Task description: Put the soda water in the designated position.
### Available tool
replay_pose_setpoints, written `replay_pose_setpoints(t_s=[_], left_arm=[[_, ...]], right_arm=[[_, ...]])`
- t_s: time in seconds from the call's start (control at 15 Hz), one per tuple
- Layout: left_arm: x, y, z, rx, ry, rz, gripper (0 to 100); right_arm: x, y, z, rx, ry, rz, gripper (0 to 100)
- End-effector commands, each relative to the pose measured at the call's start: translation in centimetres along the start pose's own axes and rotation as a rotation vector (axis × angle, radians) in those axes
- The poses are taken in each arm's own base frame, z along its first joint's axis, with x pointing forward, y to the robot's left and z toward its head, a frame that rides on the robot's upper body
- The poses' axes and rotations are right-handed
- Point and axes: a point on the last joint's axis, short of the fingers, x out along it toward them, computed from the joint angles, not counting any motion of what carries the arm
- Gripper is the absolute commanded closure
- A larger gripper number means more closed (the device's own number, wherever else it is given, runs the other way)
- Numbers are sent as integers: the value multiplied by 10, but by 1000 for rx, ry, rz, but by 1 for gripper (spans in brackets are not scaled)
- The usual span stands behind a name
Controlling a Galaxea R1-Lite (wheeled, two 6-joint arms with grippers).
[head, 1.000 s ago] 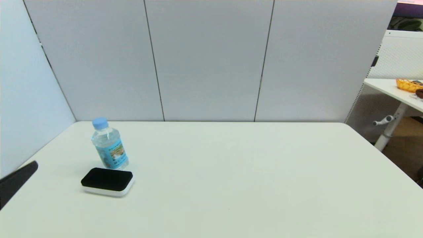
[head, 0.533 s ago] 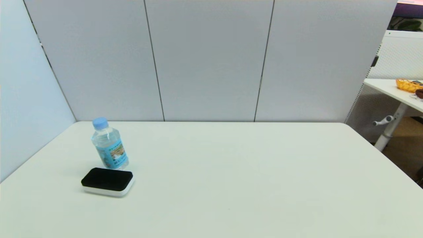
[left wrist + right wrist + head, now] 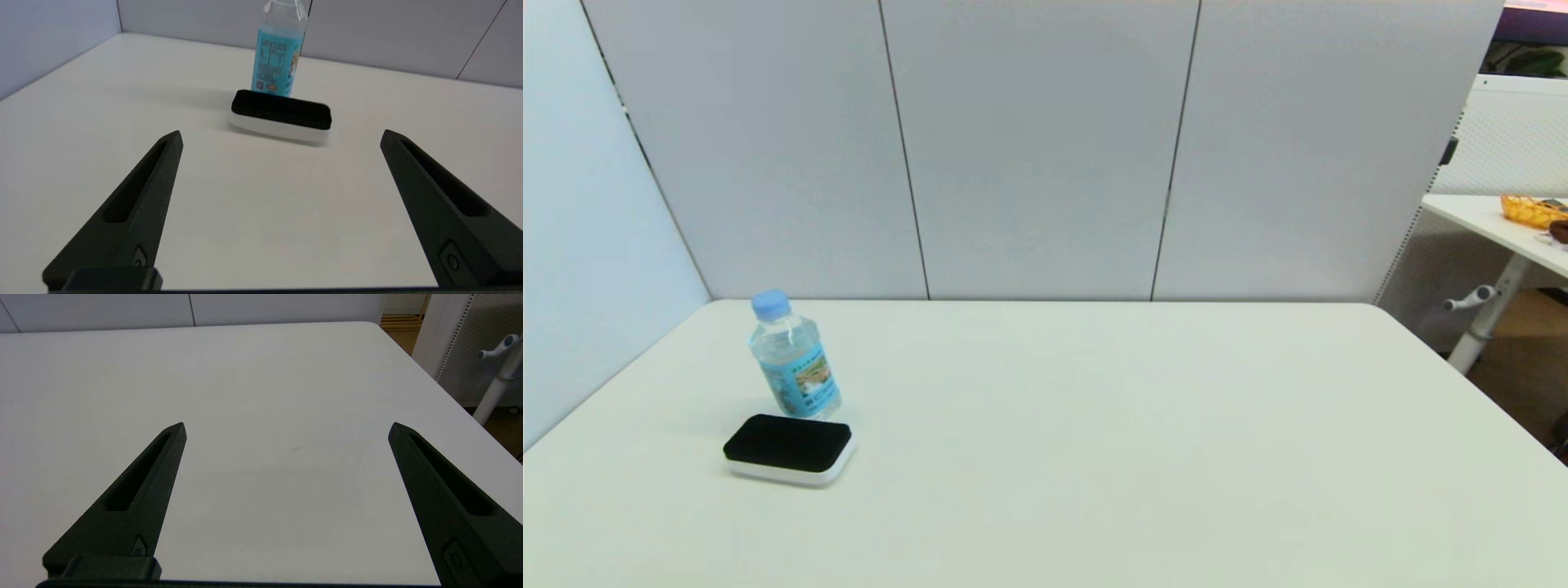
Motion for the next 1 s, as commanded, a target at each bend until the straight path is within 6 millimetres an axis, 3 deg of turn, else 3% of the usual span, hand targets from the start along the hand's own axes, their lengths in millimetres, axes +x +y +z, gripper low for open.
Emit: replay_pose_setpoints(t_s=[0.07, 0.2, 0.33, 1.0], left_arm=[[0, 0, -2, -8, 6, 1, 0], [0, 0, -1, 82, -3, -1, 0], [0, 1, -8, 310, 76, 1, 0], [0, 1, -8, 193, 65, 4, 0]], right_arm=[[0, 0, 0, 1, 0, -2, 0], [0, 0, 0, 1, 0, 0, 0], [0, 0, 0, 1, 0, 0, 0], [0, 0, 0, 1, 0, 0, 0]])
